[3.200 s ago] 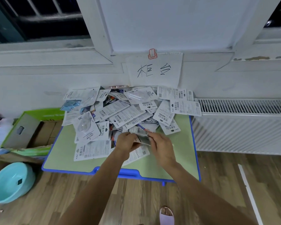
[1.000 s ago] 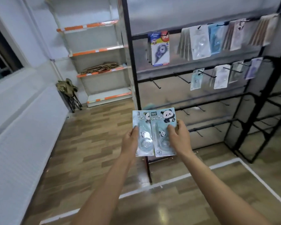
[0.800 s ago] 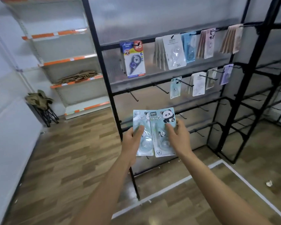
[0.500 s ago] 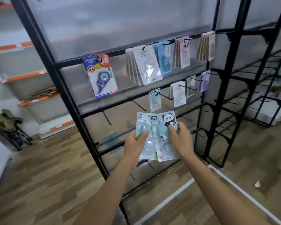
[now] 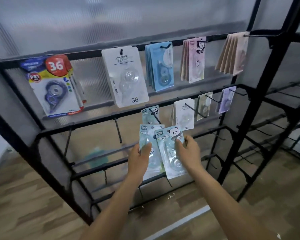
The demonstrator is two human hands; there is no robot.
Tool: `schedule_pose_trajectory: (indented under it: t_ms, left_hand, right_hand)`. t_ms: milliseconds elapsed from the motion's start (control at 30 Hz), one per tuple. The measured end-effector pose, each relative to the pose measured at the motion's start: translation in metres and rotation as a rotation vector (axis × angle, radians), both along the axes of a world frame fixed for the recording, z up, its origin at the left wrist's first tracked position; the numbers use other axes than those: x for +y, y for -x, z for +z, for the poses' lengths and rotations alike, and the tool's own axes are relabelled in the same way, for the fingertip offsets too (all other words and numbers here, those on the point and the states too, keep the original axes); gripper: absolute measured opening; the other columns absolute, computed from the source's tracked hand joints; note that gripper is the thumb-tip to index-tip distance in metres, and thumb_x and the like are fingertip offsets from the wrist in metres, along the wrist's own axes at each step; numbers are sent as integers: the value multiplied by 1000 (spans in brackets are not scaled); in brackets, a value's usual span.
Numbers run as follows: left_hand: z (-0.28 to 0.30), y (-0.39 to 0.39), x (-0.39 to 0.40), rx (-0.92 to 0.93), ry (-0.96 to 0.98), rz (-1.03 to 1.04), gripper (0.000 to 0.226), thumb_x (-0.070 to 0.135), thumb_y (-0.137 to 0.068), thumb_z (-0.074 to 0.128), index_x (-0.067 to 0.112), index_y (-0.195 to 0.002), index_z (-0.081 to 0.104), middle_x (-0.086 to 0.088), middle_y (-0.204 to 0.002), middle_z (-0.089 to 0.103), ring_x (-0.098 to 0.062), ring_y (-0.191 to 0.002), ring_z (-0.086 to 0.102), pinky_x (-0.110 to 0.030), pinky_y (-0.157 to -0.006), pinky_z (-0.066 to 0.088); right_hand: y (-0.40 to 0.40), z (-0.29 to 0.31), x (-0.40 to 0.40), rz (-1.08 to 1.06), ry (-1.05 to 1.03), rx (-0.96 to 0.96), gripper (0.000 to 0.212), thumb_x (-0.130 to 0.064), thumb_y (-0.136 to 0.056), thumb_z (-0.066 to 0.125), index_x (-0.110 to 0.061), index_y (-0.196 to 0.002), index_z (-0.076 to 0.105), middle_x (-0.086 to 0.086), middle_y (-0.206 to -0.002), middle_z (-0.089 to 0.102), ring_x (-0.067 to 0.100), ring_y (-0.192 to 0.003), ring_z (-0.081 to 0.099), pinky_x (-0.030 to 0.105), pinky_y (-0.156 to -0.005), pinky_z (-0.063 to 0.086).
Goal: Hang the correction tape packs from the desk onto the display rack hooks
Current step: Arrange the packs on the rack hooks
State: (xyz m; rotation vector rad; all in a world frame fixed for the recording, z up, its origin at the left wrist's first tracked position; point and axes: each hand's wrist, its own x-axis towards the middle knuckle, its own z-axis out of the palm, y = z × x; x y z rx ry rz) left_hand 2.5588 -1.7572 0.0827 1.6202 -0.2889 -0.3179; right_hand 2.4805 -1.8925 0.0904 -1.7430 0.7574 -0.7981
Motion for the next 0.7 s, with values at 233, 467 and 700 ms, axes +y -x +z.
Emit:
schedule_pose_trajectory:
  t_ms: [233,467,700]
  left_hand:
    - [-7,-11,-29,-14,35,172,12,33,-93,59,27,-102,62,2,-102,70,-17,-94,68,-38,-83,56]
    - [-8,-23,-36,-124,-9,310,23,33,-93,59,17,-110,63,4,-96,70,-6,-81,67,-21,-65,53]
    - [-14,-27,-28,-194,-50,319,11,28,-94,60,19,-99,61,6,-85,68,-1,-69,66,-21,-57,53]
  right_hand:
    - [-23,-14,-32,138,-4,50,12,-23,-93,55,-21,-82,51,-4,-67,51,6,-56,45,12,-44,35]
    - [-29,-21,-35,163,-31,-40,17,-13,-93,57,-23,-80,52,-11,-64,53,-15,-50,50,4,-42,35]
    - [-60,-26,-45,160,39,112,24,-23,-95,55,-19,-74,45,-6,-64,45,6,-57,42,15,-47,32]
